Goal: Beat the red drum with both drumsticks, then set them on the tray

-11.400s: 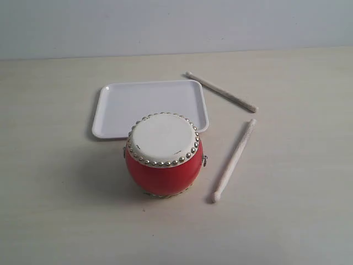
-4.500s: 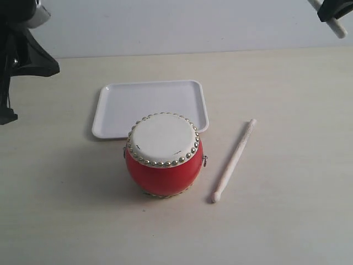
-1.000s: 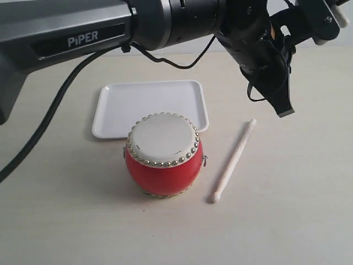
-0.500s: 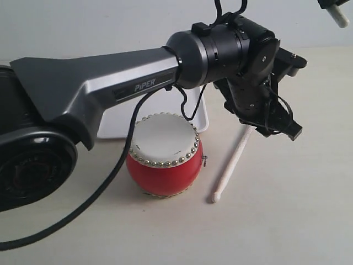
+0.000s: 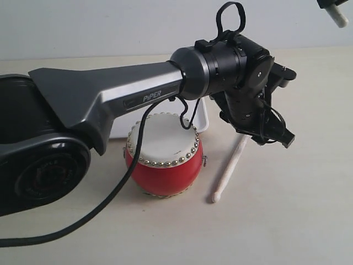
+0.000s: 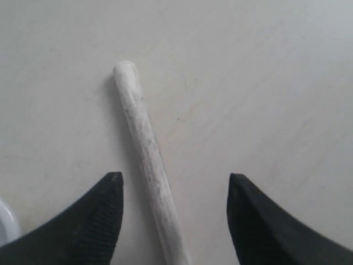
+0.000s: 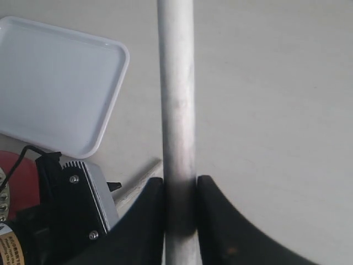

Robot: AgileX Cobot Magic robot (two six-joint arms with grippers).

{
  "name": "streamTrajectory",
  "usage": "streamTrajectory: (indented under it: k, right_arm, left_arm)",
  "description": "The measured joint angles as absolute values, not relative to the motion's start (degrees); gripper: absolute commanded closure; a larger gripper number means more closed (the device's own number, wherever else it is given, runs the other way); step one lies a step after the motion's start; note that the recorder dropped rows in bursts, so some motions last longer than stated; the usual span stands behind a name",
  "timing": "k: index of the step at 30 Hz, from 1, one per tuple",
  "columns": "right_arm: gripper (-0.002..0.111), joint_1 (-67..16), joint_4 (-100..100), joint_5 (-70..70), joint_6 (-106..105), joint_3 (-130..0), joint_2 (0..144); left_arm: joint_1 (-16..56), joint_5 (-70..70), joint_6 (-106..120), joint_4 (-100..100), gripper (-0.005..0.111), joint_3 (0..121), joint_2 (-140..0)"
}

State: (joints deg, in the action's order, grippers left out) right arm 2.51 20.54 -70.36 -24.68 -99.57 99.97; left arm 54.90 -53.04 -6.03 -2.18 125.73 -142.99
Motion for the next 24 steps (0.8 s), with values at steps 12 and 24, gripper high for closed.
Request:
streamTrajectory:
  k: [12,24]
  right_arm:
    - [0.108,2.51,20.64,-70.36,-24.68,-99.57,99.97]
    - [0.108,2.51,20.64,-70.36,-24.68,-99.57,99.97]
  left_arm:
    - [54.90,-55.22,-6.03,-2.32,0.052,125.80,-142.99]
    - [54.90,-54.74,48.65,-2.32,0.052,125.80,-142.99]
